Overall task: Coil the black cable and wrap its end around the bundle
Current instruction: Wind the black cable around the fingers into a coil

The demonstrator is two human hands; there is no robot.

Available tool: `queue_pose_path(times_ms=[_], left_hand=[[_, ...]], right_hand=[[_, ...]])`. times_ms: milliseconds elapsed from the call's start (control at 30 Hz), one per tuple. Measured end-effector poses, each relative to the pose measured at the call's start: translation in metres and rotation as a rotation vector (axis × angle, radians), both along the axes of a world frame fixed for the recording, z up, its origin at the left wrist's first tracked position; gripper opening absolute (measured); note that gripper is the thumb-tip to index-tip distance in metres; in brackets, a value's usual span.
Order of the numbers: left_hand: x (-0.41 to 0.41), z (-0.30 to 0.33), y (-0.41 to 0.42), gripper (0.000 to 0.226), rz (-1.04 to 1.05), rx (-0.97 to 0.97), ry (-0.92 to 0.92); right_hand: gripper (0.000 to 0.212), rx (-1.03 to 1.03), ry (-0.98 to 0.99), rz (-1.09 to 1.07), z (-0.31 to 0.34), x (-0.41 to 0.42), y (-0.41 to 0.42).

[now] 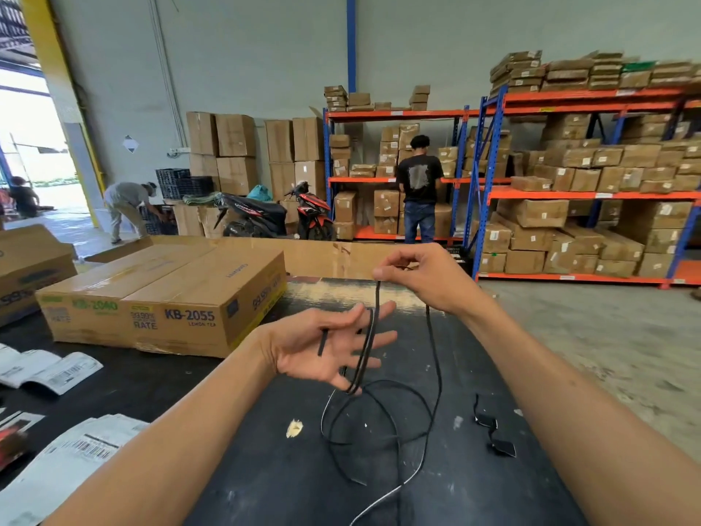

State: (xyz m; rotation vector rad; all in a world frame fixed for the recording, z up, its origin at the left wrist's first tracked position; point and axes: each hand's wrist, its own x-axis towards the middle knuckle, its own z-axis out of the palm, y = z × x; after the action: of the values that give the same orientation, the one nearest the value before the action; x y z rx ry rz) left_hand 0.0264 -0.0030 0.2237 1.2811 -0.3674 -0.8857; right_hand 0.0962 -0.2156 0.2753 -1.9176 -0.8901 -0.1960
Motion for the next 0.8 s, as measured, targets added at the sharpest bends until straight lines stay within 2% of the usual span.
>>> queue_pose_path(times_ms=[100,200,367,533,633,700,800], left_hand=[[0.0,0.007,0.0,0.067,-0.041,-0.123,-0.018],[0.006,0.013,0.002,0.063,-0.077,-0.281,-0.111],[0.025,0.031,0.018,0.061,0.104,-0.373,-0.23],[0.042,0.042,0.05,0.054,0.47,-0.325,-0.249],[0.048,0.038,0.066,0.045,0.689,-0.37,-0.203],[0.049,0.03,0.076,0.049,0.75,-0.379,-0.191],[0.049,0.014,0.086,0.05,0.748,-0.284,-0.15]], right_hand=[[0.022,0.042,0.086,0.014,-0.029,0.008,0.003],[0.019,0.099,0.262,0.017,-0.065,0.008,0.011],[0.032,0.074,0.433,0.097,-0.113,-0.014,0.026],[0.036,-0.004,0.427,0.086,-0.129,-0.03,0.015],[0.034,-0.063,0.362,0.068,-0.123,-0.039,0.006],[0.033,-0.054,0.332,0.094,-0.113,-0.047,0.0],[0.03,-0.033,0.291,0.12,-0.084,-0.053,-0.008]])
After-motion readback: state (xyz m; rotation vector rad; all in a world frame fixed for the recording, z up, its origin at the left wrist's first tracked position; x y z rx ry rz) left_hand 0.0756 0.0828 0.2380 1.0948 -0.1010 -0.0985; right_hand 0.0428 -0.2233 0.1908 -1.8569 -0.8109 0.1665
